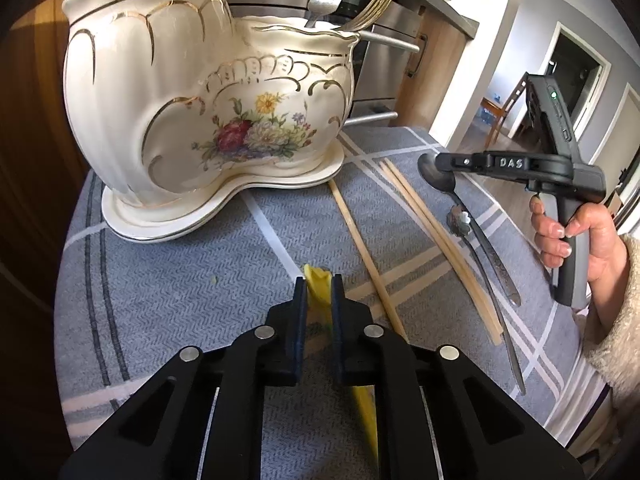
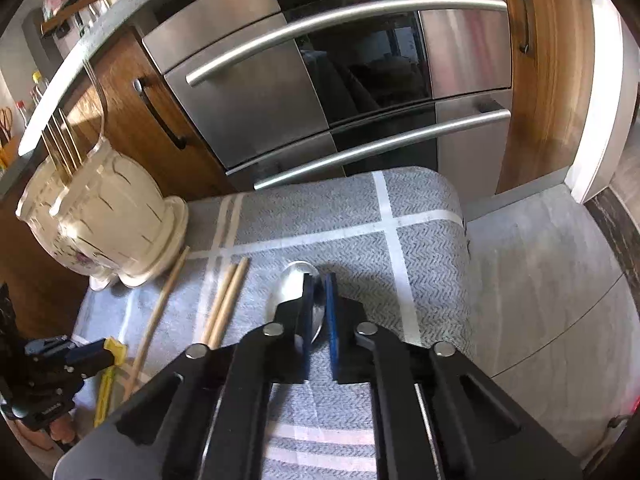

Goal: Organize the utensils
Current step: 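Lift yellow utensil with left tool while right tool lifts spoon toward holder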

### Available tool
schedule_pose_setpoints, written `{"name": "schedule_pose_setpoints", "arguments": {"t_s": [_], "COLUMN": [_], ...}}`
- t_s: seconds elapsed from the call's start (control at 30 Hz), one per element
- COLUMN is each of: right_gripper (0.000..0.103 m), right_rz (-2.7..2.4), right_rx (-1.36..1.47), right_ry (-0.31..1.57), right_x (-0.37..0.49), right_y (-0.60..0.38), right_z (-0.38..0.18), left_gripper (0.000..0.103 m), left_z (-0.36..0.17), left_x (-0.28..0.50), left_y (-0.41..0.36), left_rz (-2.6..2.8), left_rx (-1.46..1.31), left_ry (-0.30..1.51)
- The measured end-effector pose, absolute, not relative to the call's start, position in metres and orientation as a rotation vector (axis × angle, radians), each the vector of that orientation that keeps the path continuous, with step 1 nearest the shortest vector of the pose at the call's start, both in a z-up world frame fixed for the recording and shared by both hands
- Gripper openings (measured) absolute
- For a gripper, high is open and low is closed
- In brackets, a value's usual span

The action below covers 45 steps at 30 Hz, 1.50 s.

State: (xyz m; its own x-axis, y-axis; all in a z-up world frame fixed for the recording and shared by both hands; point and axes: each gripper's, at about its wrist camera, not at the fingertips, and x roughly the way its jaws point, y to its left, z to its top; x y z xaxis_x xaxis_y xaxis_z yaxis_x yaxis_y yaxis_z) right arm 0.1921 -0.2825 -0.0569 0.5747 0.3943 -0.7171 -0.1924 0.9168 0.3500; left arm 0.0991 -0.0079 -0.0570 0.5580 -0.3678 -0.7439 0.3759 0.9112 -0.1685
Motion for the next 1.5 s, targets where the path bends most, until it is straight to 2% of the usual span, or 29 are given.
{"name": "schedule_pose_setpoints", "arguments": {"t_s": [0.23,0.43,1.13,1.5], "right_gripper": [0.002,0.002,0.002,0.002], "right_rz": [0.346,0.324,0.340,0.366], "right_rx": [0.263,0.287,0.291,0.268], "right_ry": [0.866,0.792,0.457,0.397], "right_x": [0.183,0.172,0.119,0.126], "right_y": [-0.288,-0.298,-0.307,-0.269], "right_z": [-0.049,-0.034,0.042,0.089], "left_gripper": [0.005,0.005,0.005,0.005], "left_z": [-0.054,-0.049,0.000,0.072], "left_x": [0.098,0.096,0.068,0.079], "left_y": [-0.008,-0.002,0.030,0.044], "left_rz": [-0.442,-0.439,-0.491,-0.476], "left_rx": [0.015,-0.003,-0.123,-0.126], "left_ry": [0.863,0.849,0.636,0.470]}}
